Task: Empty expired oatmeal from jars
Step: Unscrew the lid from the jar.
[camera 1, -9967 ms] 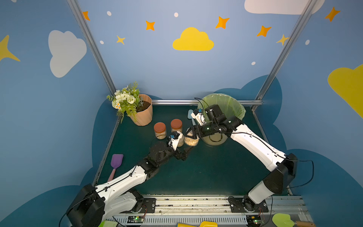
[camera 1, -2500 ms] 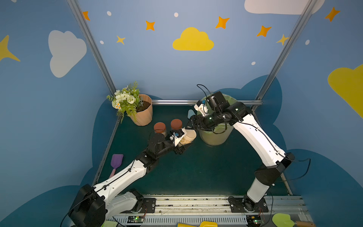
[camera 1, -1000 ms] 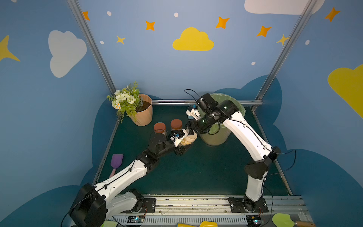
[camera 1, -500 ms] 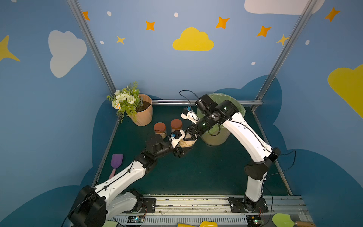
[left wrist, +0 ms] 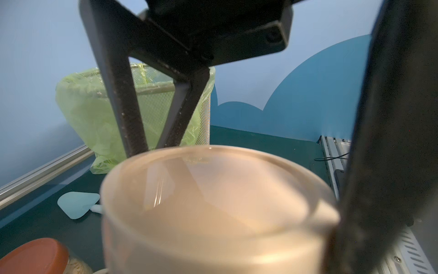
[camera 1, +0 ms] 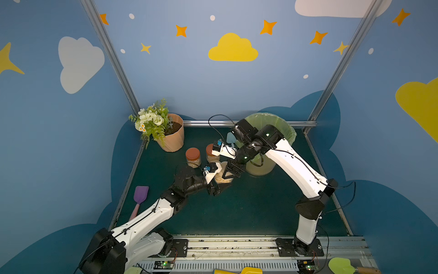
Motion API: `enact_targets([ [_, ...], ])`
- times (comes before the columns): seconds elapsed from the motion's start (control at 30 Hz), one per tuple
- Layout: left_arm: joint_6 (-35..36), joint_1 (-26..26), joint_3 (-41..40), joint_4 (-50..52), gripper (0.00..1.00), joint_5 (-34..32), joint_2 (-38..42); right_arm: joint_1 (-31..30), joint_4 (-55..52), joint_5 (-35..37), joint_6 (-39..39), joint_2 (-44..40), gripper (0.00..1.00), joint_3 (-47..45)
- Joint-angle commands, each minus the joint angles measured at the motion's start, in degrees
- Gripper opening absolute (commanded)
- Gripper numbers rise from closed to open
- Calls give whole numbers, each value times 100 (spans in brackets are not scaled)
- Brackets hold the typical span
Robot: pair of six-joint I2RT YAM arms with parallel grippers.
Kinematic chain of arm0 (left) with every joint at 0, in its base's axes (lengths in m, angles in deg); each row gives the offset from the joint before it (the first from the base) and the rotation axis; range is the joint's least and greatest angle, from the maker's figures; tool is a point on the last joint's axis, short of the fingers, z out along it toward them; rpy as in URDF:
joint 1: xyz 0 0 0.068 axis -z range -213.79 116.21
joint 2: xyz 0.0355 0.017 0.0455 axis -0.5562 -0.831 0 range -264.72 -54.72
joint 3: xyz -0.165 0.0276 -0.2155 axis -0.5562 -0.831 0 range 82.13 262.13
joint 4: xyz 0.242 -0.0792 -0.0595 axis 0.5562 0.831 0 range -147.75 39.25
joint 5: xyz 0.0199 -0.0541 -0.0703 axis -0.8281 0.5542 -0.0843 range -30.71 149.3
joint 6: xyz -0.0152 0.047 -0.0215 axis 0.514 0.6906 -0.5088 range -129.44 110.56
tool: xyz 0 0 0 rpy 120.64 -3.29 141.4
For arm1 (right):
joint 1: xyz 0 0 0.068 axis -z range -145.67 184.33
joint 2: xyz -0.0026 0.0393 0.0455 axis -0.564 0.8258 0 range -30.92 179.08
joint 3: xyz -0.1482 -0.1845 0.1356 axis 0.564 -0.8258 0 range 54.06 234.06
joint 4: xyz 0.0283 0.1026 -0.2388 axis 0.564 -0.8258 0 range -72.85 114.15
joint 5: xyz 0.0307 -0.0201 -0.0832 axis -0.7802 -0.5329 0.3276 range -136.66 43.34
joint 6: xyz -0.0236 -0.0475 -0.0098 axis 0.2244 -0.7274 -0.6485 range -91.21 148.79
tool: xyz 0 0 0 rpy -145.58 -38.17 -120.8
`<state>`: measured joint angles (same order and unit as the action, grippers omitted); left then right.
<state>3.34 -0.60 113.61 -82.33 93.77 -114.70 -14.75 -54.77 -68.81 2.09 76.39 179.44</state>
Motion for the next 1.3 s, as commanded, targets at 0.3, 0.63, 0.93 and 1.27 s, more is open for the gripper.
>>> enact_targets([
  [0.3,-203,-28,-50,-700,4,201,390,155,1690,108,-1734,-1247,32,-1970],
  [0.63,-96,-23,-302,-447,4,-162,794,447,1859,-219,-1877,-1377,33,-1988],
  [0.93,-106,-49,-635,-240,4,-925,1168,823,2686,-493,-1320,-1920,33,-2870],
  [1.27,-624,-58,-1243,543,4,-2185,2292,919,4383,-279,175,-2280,34,-4777],
])
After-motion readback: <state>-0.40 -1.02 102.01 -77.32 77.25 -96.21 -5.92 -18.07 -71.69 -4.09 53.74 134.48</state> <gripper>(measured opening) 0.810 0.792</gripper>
